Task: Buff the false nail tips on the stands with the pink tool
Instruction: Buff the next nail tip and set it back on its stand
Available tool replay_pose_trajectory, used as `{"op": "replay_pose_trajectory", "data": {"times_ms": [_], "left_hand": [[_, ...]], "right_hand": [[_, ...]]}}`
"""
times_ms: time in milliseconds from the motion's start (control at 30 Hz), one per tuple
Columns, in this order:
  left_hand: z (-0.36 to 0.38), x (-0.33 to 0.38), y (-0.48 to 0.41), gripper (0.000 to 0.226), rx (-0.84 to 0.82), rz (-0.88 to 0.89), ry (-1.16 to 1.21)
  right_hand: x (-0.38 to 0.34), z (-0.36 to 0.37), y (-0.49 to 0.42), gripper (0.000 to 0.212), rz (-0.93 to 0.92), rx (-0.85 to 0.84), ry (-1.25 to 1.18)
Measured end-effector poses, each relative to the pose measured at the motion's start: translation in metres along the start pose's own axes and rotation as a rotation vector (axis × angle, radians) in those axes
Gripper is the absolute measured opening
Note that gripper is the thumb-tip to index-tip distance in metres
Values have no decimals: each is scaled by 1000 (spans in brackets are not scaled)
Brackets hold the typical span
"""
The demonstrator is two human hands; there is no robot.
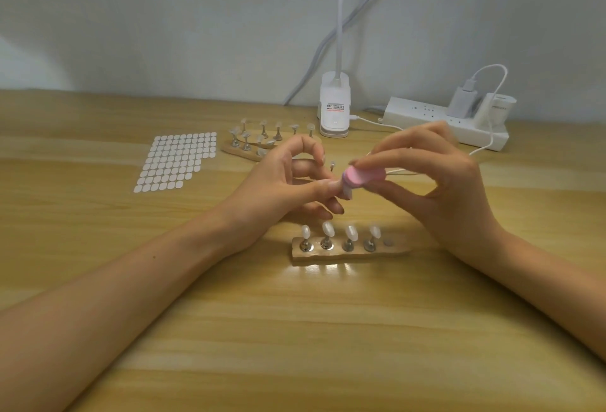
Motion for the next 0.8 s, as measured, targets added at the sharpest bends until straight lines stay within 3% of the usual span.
{"op": "replay_pose_trajectory", "data": {"times_ms": [100, 233, 367, 467, 800], "left_hand": [[0, 0, 0, 35, 7, -4, -18], [0, 0, 0, 35, 1, 8, 2], [0, 0, 0, 37, -4, 6, -32], [0, 0, 0, 37, -9, 6, 0], [0, 0, 1, 32, -7, 3, -26]], "right_hand": [[-7, 5, 3, 17, -74, -39, 21], [0, -2, 0, 19, -3, 18, 37], [-8, 5, 2, 18, -68, -37, 38], [2, -3, -1, 19, 19, 20, 31], [-6, 4, 1, 17, -59, -30, 31]]}}
Point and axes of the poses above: each hand's wrist, its own y-axis away from the middle knuckle, its own z-axis out of the palm, x = y × z, the point moved 6 cm from there along -y, towards the middle knuckle, and after that the axes turned 7 degrees about z, right-handed, at the moved point
